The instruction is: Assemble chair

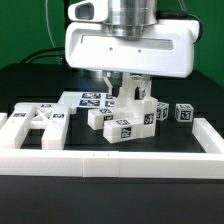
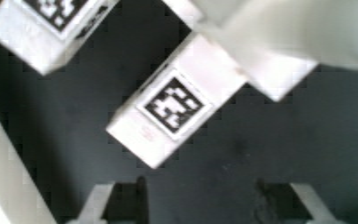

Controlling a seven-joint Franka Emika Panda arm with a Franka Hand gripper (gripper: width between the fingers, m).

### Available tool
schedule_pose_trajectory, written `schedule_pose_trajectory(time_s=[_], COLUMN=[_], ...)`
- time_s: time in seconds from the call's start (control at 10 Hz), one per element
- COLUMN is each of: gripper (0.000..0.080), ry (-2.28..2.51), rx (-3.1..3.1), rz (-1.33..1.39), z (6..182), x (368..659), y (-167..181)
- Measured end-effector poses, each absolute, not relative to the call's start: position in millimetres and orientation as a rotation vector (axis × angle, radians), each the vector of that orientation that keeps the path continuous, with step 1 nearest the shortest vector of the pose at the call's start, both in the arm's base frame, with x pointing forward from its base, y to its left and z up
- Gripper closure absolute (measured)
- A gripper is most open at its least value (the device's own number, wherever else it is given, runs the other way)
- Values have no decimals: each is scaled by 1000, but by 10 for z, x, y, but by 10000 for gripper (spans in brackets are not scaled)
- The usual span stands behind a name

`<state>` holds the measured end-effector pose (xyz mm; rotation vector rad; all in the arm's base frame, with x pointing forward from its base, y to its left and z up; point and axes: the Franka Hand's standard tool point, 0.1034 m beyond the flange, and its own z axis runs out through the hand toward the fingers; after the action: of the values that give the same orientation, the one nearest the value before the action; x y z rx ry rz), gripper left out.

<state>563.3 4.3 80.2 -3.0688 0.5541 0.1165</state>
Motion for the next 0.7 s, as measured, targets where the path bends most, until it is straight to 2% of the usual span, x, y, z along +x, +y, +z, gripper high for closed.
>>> schedule_pose_trajectory(time_s=[0.2,0.4,0.5,0.6,0.7], gripper=[521,504,329,329,192], ry=[570,573,565,511,485], rx=[-3046,-3044,-3046,-3055,-3064], rz=[313,330,329,316,286], z=[812,801,800,800,791], x=[5638,5661,5661,5678,5711], y=[-23,-37,-57,-156,-262])
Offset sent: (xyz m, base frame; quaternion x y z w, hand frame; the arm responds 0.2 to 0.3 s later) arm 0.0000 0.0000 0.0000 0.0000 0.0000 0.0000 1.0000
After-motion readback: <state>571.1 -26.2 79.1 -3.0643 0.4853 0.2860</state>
